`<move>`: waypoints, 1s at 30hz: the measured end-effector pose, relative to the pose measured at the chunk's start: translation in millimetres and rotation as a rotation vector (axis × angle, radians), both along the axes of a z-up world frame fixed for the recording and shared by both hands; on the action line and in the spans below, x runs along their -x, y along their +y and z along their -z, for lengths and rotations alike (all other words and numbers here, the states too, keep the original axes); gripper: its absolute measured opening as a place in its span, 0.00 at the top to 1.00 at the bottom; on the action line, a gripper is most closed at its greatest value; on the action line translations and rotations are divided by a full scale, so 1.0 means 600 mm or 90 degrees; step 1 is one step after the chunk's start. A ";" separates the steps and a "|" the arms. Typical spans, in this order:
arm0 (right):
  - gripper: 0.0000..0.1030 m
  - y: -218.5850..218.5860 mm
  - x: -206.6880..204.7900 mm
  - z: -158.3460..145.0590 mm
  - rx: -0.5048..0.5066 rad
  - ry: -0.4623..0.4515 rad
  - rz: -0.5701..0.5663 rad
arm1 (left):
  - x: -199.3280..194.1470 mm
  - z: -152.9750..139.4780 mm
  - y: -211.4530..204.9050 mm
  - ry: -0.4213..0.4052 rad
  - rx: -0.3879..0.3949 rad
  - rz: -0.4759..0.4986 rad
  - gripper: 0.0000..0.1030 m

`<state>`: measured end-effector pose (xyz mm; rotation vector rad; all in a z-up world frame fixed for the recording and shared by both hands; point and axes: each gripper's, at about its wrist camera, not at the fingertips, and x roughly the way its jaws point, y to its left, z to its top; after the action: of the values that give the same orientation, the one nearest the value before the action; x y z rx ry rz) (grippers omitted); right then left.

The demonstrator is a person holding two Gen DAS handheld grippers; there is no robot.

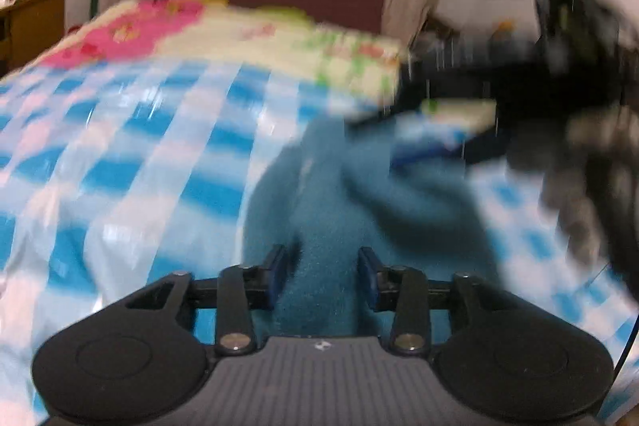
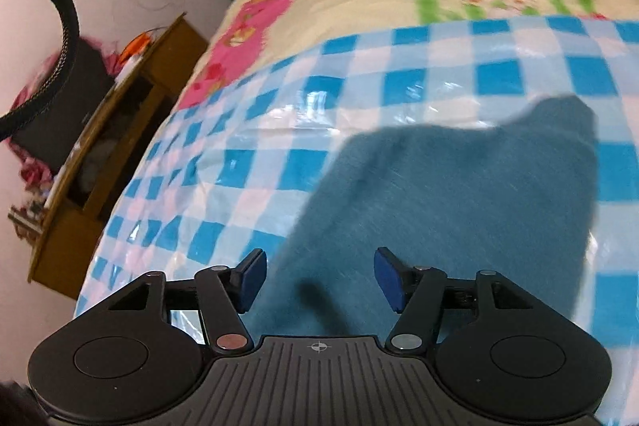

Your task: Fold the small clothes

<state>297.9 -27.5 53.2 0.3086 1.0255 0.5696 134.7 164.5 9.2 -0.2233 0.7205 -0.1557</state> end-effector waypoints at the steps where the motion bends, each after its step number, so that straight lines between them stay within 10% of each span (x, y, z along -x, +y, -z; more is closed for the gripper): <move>1: 0.38 0.015 -0.008 0.003 0.010 -0.008 -0.007 | 0.002 0.020 0.002 0.030 0.007 -0.011 0.66; 5: 0.41 0.073 -0.032 0.037 0.060 -0.015 -0.025 | 0.020 0.068 0.018 0.057 0.066 -0.045 0.66; 10: 0.76 0.117 -0.034 0.059 0.130 -0.052 -0.035 | 0.039 0.073 0.026 0.048 0.094 -0.072 0.67; 25: 0.65 0.149 0.002 0.096 0.119 -0.126 -0.067 | 0.043 0.049 -0.004 0.079 0.007 -0.100 0.67; 30: 0.65 0.098 0.007 0.047 0.017 -0.119 -0.072 | 0.059 0.008 -0.026 0.073 -0.043 -0.095 0.67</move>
<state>293.9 31.4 24.7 0.1710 0.8732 0.6732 99.1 149.0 4.7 -0.2216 0.8184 0.0246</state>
